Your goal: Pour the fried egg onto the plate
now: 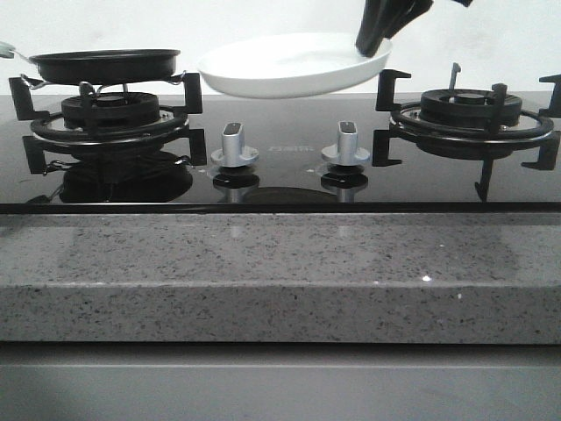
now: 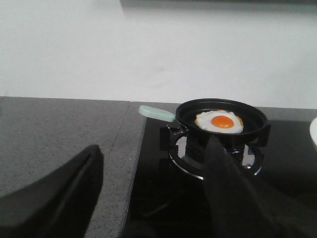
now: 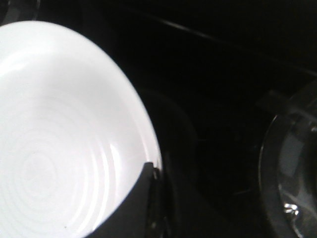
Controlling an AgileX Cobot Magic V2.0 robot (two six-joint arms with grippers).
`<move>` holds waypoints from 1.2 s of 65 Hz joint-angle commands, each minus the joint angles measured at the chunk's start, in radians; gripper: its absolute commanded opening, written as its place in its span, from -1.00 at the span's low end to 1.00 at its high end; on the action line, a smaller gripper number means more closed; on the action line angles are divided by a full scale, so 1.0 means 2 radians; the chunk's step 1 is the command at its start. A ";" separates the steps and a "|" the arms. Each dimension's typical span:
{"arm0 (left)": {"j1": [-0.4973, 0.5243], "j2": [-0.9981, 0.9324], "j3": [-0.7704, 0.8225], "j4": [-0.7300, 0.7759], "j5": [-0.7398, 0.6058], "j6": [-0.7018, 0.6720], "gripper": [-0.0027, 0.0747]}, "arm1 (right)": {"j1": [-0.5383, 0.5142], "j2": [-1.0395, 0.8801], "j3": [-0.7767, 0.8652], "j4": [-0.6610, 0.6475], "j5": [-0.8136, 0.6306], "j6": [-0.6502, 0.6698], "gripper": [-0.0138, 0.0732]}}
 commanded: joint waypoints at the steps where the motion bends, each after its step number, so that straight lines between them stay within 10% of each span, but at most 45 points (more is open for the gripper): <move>1: 0.001 0.007 -0.017 -0.002 -0.041 -0.004 0.17 | 0.009 -0.067 0.039 0.021 -0.006 -0.013 -0.82; 23: 0.001 0.007 -0.017 -0.002 -0.041 -0.004 0.17 | 0.020 -0.180 0.242 0.024 -0.113 -0.022 -0.82; 78: 0.002 0.117 -0.093 -0.147 0.014 -0.005 0.11 | 0.020 -0.183 0.250 0.027 -0.123 -0.022 -0.82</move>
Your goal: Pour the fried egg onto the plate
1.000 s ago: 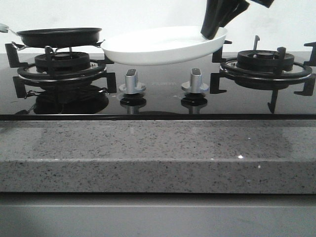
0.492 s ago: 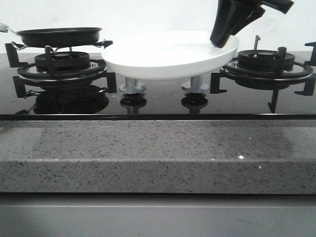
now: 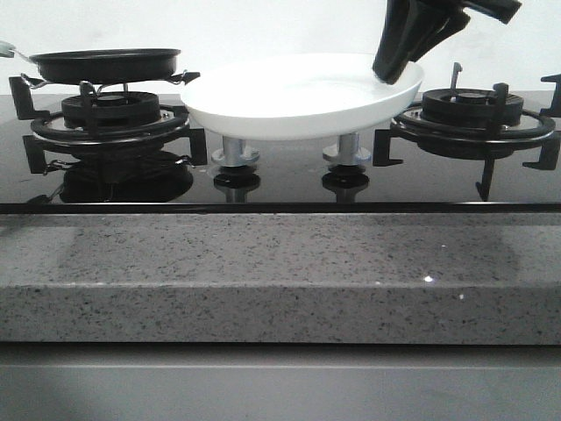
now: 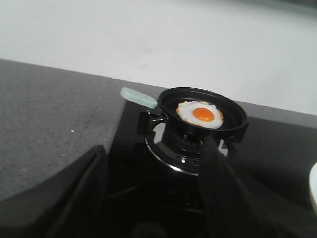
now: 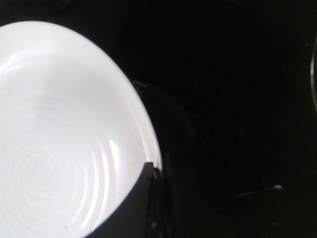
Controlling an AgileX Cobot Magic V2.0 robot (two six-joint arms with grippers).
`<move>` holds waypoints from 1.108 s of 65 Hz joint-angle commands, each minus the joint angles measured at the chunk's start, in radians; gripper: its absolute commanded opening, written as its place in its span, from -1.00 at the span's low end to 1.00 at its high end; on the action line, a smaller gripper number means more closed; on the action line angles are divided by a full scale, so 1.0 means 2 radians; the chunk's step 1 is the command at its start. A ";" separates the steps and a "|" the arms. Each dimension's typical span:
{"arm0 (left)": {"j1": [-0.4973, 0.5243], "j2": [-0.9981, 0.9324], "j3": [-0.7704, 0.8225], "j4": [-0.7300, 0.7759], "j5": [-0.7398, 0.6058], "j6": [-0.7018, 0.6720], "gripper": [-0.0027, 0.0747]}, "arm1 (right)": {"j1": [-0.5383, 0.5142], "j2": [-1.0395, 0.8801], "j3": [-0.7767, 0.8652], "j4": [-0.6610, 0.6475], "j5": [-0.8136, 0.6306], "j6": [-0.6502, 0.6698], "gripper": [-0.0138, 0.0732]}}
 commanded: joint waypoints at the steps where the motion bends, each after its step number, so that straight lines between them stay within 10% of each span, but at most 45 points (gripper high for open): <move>1: 0.003 0.056 -0.049 -0.055 -0.024 -0.004 0.11 | 0.000 -0.028 -0.012 0.018 -0.018 -0.006 -0.82; 50: 0.149 0.510 -0.375 -0.440 0.232 0.154 0.10 | 0.000 -0.028 -0.012 0.018 -0.018 -0.006 -0.82; 72: 0.149 0.606 -0.442 -0.468 0.284 0.158 0.10 | 0.000 -0.028 -0.012 0.018 -0.018 -0.006 -0.82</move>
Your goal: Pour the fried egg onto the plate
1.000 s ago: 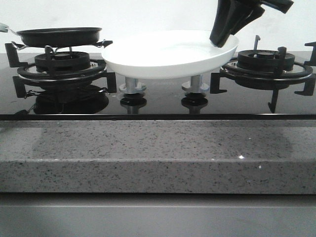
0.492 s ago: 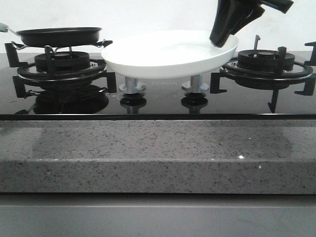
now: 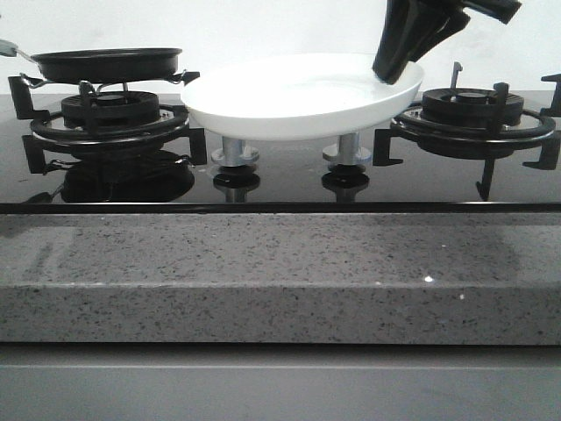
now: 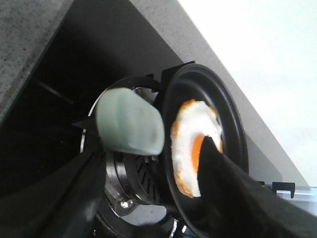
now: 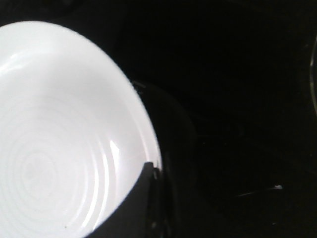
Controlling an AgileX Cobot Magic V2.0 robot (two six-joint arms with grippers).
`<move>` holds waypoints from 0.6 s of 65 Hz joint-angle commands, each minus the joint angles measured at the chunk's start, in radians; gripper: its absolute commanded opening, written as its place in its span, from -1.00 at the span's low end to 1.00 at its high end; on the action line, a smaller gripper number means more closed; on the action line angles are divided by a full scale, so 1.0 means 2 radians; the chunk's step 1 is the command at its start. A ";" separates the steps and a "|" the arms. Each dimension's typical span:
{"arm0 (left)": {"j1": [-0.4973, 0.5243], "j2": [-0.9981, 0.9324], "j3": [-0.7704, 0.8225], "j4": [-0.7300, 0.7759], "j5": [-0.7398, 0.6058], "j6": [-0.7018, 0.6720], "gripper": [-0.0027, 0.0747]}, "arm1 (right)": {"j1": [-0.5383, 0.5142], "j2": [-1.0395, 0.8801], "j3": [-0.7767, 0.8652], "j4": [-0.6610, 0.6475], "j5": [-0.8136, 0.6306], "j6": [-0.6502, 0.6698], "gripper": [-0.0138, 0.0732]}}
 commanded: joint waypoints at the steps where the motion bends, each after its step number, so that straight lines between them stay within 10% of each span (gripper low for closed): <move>1: 0.001 -0.010 -0.022 -0.034 0.007 0.002 0.10 | 0.000 -0.028 -0.012 0.018 -0.018 -0.006 -0.82; 39: 0.000 0.033 -0.049 -0.075 -0.002 0.002 0.10 | 0.000 -0.028 -0.012 0.018 -0.018 -0.006 -0.82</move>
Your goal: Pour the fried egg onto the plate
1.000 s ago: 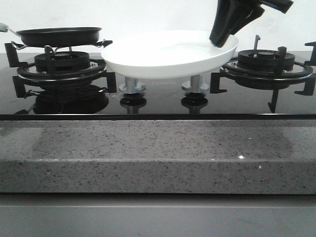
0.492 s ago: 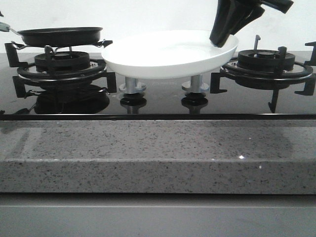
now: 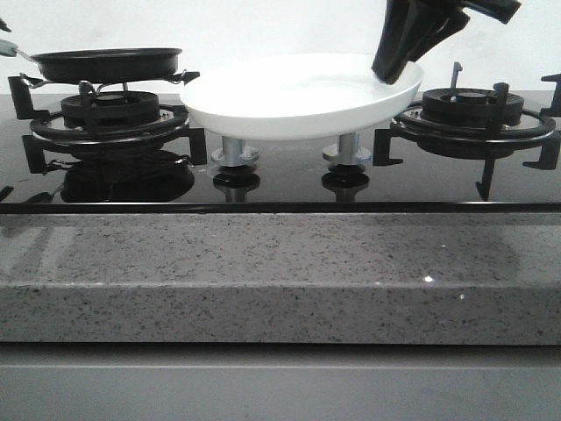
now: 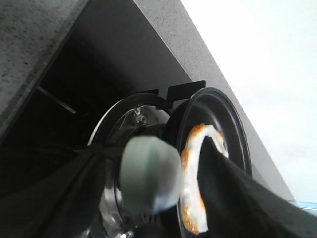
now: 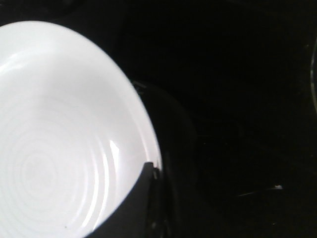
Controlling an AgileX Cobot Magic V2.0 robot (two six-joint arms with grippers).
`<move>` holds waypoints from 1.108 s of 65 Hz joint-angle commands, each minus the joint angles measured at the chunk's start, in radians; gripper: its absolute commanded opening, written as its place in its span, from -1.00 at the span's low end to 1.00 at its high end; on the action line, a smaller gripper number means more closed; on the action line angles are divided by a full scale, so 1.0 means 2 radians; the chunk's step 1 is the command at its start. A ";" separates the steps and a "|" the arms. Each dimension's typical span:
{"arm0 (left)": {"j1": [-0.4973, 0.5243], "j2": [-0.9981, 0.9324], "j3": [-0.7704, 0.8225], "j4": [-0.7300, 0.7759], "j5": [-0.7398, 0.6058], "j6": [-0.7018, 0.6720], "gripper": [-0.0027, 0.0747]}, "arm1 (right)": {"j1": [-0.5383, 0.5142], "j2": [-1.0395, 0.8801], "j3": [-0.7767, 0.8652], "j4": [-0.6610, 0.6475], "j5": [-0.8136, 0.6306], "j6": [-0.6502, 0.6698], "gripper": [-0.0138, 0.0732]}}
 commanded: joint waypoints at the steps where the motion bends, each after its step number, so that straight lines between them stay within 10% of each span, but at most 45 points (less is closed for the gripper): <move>1: 0.000 -0.010 -0.026 -0.038 0.009 0.002 0.10 | 0.000 -0.028 -0.012 0.018 -0.018 -0.006 -0.82; 20: 0.000 -0.003 -0.035 -0.039 0.027 0.002 -0.07 | 0.000 -0.028 -0.012 0.018 -0.018 -0.006 -0.82; 41: 0.000 -0.003 -0.035 -0.039 0.033 0.003 -0.99 | 0.000 -0.028 -0.012 0.018 -0.018 -0.006 -0.82; 72: 0.013 -0.050 -0.035 -0.192 0.115 0.096 -0.98 | 0.000 -0.028 -0.012 0.018 -0.018 -0.006 -0.82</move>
